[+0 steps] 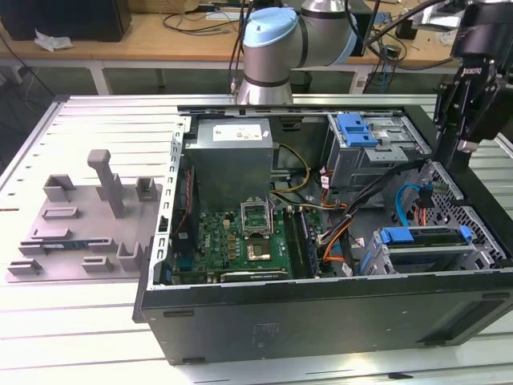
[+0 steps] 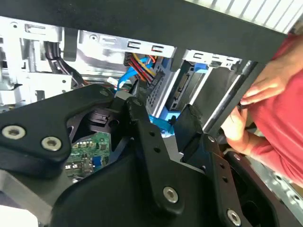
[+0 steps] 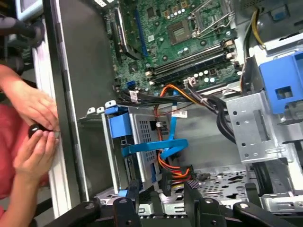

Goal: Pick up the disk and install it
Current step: 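Insert the first disk wire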

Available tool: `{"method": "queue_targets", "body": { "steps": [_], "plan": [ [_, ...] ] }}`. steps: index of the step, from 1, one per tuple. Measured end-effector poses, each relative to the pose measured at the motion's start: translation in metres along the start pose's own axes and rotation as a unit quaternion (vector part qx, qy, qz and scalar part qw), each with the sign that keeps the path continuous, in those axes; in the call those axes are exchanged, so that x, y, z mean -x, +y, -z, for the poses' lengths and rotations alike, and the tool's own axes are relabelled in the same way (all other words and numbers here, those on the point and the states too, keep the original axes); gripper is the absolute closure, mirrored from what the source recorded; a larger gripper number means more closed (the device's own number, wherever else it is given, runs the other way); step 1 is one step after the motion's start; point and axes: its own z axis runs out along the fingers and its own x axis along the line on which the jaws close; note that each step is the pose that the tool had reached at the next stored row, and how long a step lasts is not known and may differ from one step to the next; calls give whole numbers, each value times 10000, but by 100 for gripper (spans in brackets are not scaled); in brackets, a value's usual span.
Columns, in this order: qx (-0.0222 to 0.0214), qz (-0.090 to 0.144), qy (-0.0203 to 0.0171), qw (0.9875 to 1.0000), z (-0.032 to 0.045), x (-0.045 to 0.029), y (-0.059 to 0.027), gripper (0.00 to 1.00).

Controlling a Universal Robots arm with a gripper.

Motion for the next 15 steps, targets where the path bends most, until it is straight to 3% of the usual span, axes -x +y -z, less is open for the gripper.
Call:
{"method": "queue_targets", "body": {
  "steps": [6, 11, 15],
  "plan": [
    [-2, -1, 7, 10000, -112, 57, -6, 50],
    [2, 2, -10, 10000, -167, -26, -32, 50],
    [2, 2, -9, 10000, -191, -15, -33, 50]
  ]
}}
